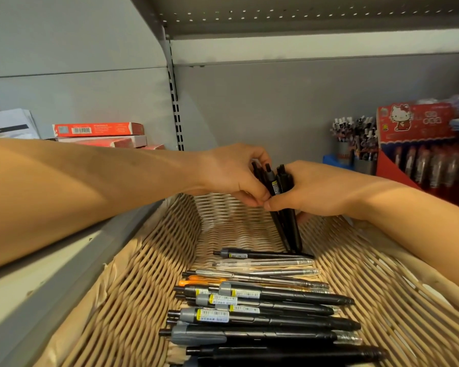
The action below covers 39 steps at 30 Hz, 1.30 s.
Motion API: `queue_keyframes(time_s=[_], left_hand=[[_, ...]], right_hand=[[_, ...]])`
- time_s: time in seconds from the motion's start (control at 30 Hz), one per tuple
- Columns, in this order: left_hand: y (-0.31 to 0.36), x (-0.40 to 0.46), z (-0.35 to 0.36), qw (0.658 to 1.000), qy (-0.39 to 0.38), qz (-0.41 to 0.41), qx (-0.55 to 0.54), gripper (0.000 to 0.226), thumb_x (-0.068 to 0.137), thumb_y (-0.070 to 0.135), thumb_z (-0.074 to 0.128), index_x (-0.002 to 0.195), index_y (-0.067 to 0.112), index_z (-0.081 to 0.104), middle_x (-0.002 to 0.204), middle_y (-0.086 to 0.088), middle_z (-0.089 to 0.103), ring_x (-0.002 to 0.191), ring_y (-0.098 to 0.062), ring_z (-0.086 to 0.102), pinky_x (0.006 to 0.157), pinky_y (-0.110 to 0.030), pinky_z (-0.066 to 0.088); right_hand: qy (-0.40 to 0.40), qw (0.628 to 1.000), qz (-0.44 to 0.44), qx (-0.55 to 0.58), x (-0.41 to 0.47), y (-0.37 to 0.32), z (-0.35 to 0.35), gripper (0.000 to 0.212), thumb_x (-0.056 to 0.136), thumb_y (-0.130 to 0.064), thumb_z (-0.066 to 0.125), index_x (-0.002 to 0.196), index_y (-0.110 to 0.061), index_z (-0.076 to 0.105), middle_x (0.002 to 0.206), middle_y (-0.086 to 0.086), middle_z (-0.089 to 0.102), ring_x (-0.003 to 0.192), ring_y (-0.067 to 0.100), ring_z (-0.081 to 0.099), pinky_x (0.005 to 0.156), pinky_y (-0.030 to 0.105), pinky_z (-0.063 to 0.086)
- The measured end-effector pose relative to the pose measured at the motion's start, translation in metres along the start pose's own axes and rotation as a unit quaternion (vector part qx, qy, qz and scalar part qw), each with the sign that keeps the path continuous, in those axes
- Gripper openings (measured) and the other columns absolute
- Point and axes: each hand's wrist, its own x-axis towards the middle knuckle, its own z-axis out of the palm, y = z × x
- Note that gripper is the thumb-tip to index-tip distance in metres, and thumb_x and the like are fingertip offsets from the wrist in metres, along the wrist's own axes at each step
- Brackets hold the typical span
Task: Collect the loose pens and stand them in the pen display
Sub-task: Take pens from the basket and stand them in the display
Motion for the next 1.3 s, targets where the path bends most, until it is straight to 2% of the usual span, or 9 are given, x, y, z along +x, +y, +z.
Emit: queue_keyframes(time_s=[0.27,0.47,0.57,0.67,0.8,0.97,1.1,1.23,1.3], left_hand=[[0.0,0.001,-0.008,0.994,-0.016,-0.05,-0.1,0.045,0.091,-0.014,0.049,0.124,0.017,0.05,0.107,-0.02,0.073,0.09,-0.029,0.076,0.076,-0.032,0.063],[-0.013,0.009,-0.004,0.985,-0.063,-0.155,0.049,0.041,0.095,0.013,0.064,0.131,0.017,0.044,0.093,-0.007,0.078,0.084,-0.021,0.076,0.074,-0.033,0.063],[-0.014,0.005,-0.001,0.928,-0.181,-0.147,0.29,0.035,0.096,0.03,0.063,0.129,0.018,0.06,0.097,0.011,0.07,0.094,-0.012,0.071,0.081,-0.03,0.059],[-0.013,-0.002,0.007,0.873,-0.295,-0.132,0.365,0.036,0.096,0.038,0.062,0.129,0.026,0.058,0.099,0.012,0.067,0.096,-0.009,0.064,0.085,-0.031,0.054],[-0.015,-0.001,0.015,0.816,-0.317,-0.079,0.477,0.027,0.096,0.037,0.063,0.117,0.02,0.061,0.089,0.007,0.061,0.079,-0.005,0.052,0.066,-0.024,0.039],[-0.017,0.004,0.009,0.836,-0.294,-0.084,0.456,0.008,0.094,0.027,0.065,0.1,0.024,0.061,0.086,0.007,0.065,0.088,-0.013,0.064,0.066,-0.024,0.043],[-0.018,0.004,0.007,0.816,-0.323,-0.092,0.47,0.024,0.095,0.033,0.065,0.113,0.017,0.066,0.099,0.001,0.068,0.099,-0.018,0.065,0.073,-0.025,0.046],[-0.019,0.004,0.008,0.81,-0.333,-0.095,0.474,0.026,0.094,0.035,0.065,0.111,0.016,0.065,0.101,-0.002,0.071,0.091,-0.014,0.062,0.072,-0.027,0.046],[-0.018,0.004,0.003,0.84,-0.304,-0.101,0.437,0.019,0.093,0.032,0.066,0.104,0.017,0.064,0.086,0.005,0.072,0.084,-0.01,0.065,0.075,-0.028,0.05]], right_hand=[[0.014,0.999,0.005,-0.03,-0.003,-0.003,-0.002,0.008,0.087,-0.023,0.076,0.09,-0.019,0.071,0.088,0.006,0.078,0.087,0.023,0.075,0.082,0.045,0.062],[0.045,0.997,0.009,-0.064,-0.005,-0.005,-0.003,0.01,0.086,-0.029,0.077,0.09,-0.022,0.07,0.084,0.0,0.075,0.079,0.019,0.071,0.073,0.036,0.055],[0.065,0.996,-0.002,-0.055,-0.004,-0.004,-0.004,0.007,0.089,-0.029,0.074,0.089,-0.022,0.072,0.084,-0.001,0.075,0.084,0.019,0.07,0.082,0.04,0.054],[0.064,0.997,0.008,-0.051,-0.004,-0.003,-0.003,0.01,0.087,-0.032,0.077,0.088,-0.024,0.071,0.082,-0.004,0.075,0.08,0.014,0.071,0.074,0.032,0.054],[0.039,0.997,0.032,-0.057,-0.006,-0.003,-0.002,0.019,0.083,-0.034,0.082,0.095,-0.025,0.069,0.088,-0.005,0.077,0.083,0.014,0.074,0.079,0.033,0.059],[0.014,0.994,0.046,-0.103,-0.007,-0.006,-0.002,0.027,0.082,-0.04,0.082,0.101,-0.027,0.068,0.092,-0.006,0.075,0.088,0.015,0.07,0.087,0.037,0.055],[-0.011,0.997,0.024,-0.072,-0.008,-0.005,-0.004,0.013,0.083,-0.037,0.081,0.091,-0.03,0.074,0.089,-0.012,0.076,0.091,0.009,0.07,0.094,0.035,0.052],[-0.039,0.998,0.004,-0.047,-0.01,-0.005,-0.006,0.009,0.085,-0.035,0.08,0.09,-0.028,0.076,0.093,-0.01,0.077,0.097,0.011,0.07,0.101,0.041,0.049],[-0.042,0.998,-0.001,-0.041,-0.01,-0.006,-0.006,0.008,0.087,-0.033,0.078,0.09,-0.026,0.075,0.093,-0.008,0.077,0.096,0.014,0.07,0.1,0.041,0.05]])
